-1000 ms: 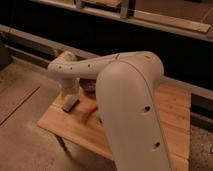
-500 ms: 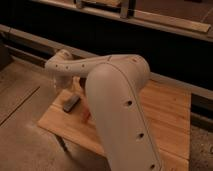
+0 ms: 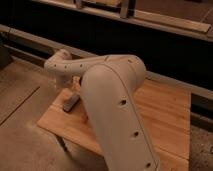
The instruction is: Place the eraser in the ceramic cup
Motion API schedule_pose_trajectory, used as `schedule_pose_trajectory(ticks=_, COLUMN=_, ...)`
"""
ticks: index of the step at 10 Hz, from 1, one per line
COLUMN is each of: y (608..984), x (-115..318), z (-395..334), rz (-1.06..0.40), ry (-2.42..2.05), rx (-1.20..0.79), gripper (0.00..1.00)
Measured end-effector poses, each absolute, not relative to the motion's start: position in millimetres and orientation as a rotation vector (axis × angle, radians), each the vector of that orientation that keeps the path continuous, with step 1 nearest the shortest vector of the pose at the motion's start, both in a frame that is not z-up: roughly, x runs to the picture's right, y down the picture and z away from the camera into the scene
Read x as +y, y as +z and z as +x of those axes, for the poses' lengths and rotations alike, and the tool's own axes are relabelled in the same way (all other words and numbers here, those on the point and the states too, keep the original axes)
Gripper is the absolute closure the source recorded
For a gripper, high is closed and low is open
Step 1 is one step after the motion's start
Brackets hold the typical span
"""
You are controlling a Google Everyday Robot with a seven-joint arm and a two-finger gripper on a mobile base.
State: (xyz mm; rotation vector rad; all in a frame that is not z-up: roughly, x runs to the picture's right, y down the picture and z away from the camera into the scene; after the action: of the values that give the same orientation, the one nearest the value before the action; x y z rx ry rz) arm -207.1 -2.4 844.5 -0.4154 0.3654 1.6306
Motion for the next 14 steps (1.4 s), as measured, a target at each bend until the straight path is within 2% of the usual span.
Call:
schedule_pose_trajectory(ticks=3, y=813.4, x=-20.5, z=-174.5, rz=-0.276, ry=1.663, rx=0.404, gripper=0.35)
schedule_pose_trajectory(ticks=4, y=812.4, x=-10.3, z=-172.8, rz=-0.272, ry=1.667, rx=0.433, gripper=0.35)
schedule_pose_trajectory(ticks=5, y=815.5, x=2.5, z=-174.8, rz=-0.292, ry=1.673, rx=0.461, gripper=0.35)
schedule_pose_trajectory(ticks=8, y=849.1, x=65.9, z=-199.0, rz=-0.472, ry=1.723, rx=0.570, gripper=0.35)
schedule_pose_trajectory(ticks=10, y=872.8, x=79.8, z=-203.6, rz=-0.575, ry=1.761, rx=0.598, gripper=0.36)
schedule_pose_trajectory(ticks=11, y=877.9, x=81.0, z=-208.3, rz=-0.603, ry=1.760, rx=0.598, gripper=0.42)
schedule_pose_trajectory(ticks=12, y=884.5, x=78.8, z=-208.3, rz=-0.614, ry=1.759, rx=0.595, gripper=0.52)
schedule_pose_trajectory(ticks=14, y=892.1, x=64.4, z=-198.5, rz=-0.548, ry=1.741, rx=0.575, gripper=0.74)
